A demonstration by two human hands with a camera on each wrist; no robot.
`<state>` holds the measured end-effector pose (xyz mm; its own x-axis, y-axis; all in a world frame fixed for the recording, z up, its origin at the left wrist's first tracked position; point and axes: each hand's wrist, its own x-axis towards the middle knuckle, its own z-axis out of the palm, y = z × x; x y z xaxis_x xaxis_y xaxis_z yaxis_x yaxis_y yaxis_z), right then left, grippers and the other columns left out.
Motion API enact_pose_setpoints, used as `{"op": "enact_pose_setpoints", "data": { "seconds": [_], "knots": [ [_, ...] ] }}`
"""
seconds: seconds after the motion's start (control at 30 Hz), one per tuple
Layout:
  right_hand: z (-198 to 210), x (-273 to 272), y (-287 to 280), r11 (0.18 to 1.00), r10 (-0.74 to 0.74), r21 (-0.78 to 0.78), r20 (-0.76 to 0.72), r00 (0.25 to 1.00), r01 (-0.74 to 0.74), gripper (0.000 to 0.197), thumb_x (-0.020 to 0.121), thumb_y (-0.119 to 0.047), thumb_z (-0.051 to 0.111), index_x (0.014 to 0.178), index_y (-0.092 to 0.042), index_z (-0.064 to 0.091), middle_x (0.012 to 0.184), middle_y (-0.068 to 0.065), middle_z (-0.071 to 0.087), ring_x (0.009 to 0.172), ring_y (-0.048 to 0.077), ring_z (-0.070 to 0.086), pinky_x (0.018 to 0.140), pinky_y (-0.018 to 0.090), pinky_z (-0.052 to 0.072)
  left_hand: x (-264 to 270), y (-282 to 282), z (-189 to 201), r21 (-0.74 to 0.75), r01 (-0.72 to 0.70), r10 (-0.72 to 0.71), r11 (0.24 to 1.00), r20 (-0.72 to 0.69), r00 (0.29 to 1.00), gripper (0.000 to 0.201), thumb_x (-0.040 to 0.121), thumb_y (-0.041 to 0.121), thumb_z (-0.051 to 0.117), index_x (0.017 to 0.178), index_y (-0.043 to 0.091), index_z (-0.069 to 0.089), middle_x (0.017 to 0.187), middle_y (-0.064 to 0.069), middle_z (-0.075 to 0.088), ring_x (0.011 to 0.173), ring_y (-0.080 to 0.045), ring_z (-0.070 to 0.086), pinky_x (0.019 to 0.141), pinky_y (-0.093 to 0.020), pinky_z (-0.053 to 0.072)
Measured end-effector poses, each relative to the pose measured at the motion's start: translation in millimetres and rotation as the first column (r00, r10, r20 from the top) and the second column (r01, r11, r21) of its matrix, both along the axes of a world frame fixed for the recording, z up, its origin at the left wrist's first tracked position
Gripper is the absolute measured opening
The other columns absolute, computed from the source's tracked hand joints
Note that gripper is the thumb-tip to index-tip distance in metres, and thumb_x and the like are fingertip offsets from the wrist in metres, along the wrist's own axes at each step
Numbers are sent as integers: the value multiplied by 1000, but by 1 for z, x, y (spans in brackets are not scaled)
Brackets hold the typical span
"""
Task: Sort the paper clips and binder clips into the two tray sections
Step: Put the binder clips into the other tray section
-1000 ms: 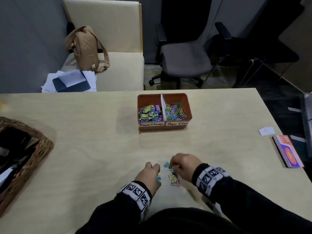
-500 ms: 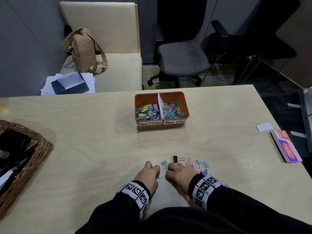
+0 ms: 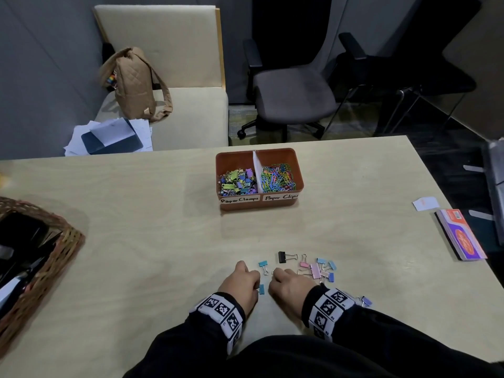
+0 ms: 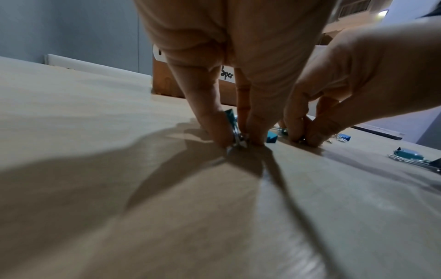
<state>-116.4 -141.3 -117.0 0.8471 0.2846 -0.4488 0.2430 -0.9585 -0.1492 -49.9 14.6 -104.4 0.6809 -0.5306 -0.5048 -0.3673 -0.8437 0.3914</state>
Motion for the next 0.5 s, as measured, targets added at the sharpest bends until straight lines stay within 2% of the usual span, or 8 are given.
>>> {"op": "enact_pose_setpoints", "data": {
  "seconds": [0.07, 0.2, 0.3, 0.33, 0.4, 0.5],
  "knots": [
    [4, -1, 0, 1000, -4, 15, -11, 1000, 4, 23, 67, -6, 72, 88, -12, 64, 84, 6, 54, 70, 23, 56, 49, 31, 50, -1, -2, 0, 12, -5, 5, 1000, 0, 1000, 16, 87, 10, 48, 99, 14, 59, 109, -7, 43, 86, -30, 58, 76, -33, 46],
    [9, 1, -3, 986, -99, 132, -6, 995, 99, 29, 62, -3, 76, 83, -13, 60, 81, 4, 53, 66, 22, 56, 46, 30, 49, 0, -2, 1, 25, -28, 28, 999, -19, 999, 18, 84, 7, 48, 98, 15, 56, 107, -6, 45, 86, -30, 58, 75, -31, 45],
    [32, 17, -2, 934, -212, 298, 21, 977, 196, 15, 84, -2, 58, 97, -8, 62, 98, 9, 56, 83, 29, 59, 69, 35, 51, 0, 0, -1, 3, -46, 46, 999, -29, 999, 27, 84, 6, 49, 107, 19, 50, 108, -5, 46, 89, -28, 58, 77, -32, 47],
    [41, 25, -1, 910, -257, 345, 32, 966, 231, 16, 88, -3, 53, 101, -7, 63, 102, 10, 57, 86, 30, 60, 75, 36, 51, 0, 1, -2, -3, -50, 50, 999, -32, 998, 31, 84, 5, 49, 111, 19, 49, 109, -5, 47, 89, -28, 58, 78, -33, 48],
    [59, 44, 0, 844, -361, 446, 64, 930, 297, 18, 90, -4, 54, 103, -7, 66, 104, 10, 59, 90, 30, 61, 82, 36, 50, -1, 1, -3, -11, -67, 67, 998, -27, 997, 33, 85, 4, 48, 114, 19, 49, 110, -6, 47, 88, -29, 59, 76, -33, 48],
    [86, 82, 3, 766, -477, 537, 104, 873, 354, 19, 90, -3, 56, 105, -9, 66, 104, 7, 60, 94, 24, 59, 87, 31, 47, 1, 1, -5, 13, -85, 85, 996, -21, 996, 26, 86, 4, 46, 107, 14, 55, 112, -6, 48, 89, -29, 60, 75, -31, 47]
  ]
}}
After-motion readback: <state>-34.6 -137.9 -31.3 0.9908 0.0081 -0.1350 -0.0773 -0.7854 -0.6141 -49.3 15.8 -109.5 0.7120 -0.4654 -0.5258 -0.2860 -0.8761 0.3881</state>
